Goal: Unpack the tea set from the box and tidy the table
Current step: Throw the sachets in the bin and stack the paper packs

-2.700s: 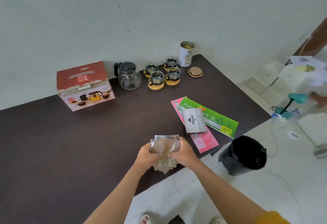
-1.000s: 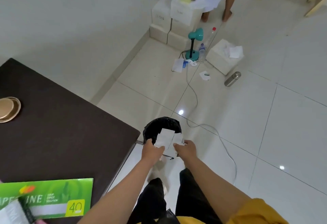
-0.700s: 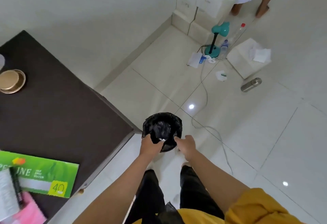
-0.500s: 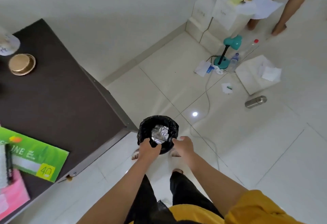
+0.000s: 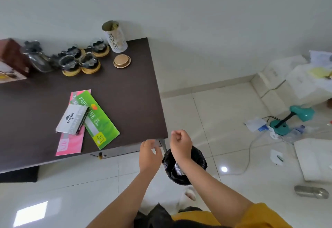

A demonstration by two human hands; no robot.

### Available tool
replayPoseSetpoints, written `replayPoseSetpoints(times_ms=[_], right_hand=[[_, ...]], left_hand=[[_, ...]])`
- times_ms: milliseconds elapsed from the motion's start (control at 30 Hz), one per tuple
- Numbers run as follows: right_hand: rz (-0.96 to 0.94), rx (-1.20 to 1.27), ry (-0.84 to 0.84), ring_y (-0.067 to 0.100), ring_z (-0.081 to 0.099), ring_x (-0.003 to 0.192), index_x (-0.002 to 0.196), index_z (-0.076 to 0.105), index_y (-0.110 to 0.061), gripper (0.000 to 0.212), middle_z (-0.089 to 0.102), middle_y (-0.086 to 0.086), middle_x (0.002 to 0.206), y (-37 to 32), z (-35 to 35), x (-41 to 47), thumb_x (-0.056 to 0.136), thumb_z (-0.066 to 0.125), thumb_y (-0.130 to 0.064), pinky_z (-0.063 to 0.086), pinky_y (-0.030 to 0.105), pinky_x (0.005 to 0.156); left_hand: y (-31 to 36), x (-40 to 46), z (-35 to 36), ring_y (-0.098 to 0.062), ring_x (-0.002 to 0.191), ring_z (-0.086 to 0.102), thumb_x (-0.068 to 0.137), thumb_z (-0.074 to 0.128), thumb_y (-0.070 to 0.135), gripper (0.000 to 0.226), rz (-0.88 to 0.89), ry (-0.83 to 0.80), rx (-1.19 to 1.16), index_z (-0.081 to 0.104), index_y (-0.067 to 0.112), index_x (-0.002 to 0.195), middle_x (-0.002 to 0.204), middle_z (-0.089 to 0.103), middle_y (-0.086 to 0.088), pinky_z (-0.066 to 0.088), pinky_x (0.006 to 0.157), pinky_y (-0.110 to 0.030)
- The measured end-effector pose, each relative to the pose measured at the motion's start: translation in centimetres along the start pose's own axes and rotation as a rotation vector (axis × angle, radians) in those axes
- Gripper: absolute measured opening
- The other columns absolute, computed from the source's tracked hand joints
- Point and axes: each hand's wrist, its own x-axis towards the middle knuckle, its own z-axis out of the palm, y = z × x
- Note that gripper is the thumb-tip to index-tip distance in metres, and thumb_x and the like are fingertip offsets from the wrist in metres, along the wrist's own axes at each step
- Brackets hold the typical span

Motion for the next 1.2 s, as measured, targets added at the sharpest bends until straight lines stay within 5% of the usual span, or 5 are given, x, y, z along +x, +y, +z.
replayPoseSetpoints(times_ms=[267,367,500,733,1200], right_hand=[[-0.246,-0.18,-0.202,0.01,0.056,0.068,0.082,0.063,-0.016,0.01,0.061,-0.005,0.074,-4.5,9.7,-1.5,0.089,0.056,-0.013,0.042,0.02,0.065],[-0.294,-0.299,-0.296,0.016,0.059,0.085,0.098,0.064,-0.015,0.011,0.061,0.002,0.094,-4.6,13.8,-2.5,0.087,0.061,-0.017,0.05,0.032,0.08],[-0.325,-0.632,-0.306,0.023,0.046,0.112,0.121,0.053,-0.023,0.043,0.048,0.002,0.12,-4.7,18.3,-3.8,0.083,0.067,-0.037,0.043,0.036,0.091],[-0.369,-0.925,-0.233,0.032,0.031,0.13,0.139,0.039,-0.028,0.076,0.027,0.008,0.148,-3.8,23.9,-5.8,0.075,0.064,-0.059,0.025,0.042,0.11],[-0.398,-0.981,-0.361,0.029,0.027,0.126,0.14,0.037,-0.03,0.075,0.02,0.004,0.149,-4.6,28.4,-9.8,0.075,0.067,-0.052,0.029,0.037,0.103]], left_hand=[[-3.9,3.8,-9.1,-0.023,0.087,0.057,0.085,0.055,0.004,0.015,0.036,0.311,-0.015,0.061,0.008,0.098,0.095,0.055,0.0,0.039,0.07,-0.026],[-6.9,5.6,-13.3,-0.029,0.09,0.057,0.079,0.06,0.004,0.021,0.044,0.412,0.047,0.062,0.006,0.1,0.103,0.054,-0.007,0.048,0.068,-0.035],[-10.9,7.9,-18.9,-0.038,0.101,0.051,0.071,0.067,0.004,0.037,-0.025,0.509,0.123,0.059,0.001,0.107,0.116,0.052,-0.018,0.047,0.078,-0.045],[-16.5,10.8,-25.0,-0.035,0.119,0.042,0.074,0.068,0.023,0.071,-0.262,0.313,0.127,0.039,0.002,0.136,0.133,0.04,-0.017,0.04,0.096,-0.046],[-19.2,12.0,-27.3,-0.025,0.1,0.056,0.076,0.062,0.019,0.041,-0.117,0.101,-0.03,0.06,0.022,0.116,0.114,0.048,-0.005,0.047,0.083,-0.034]])
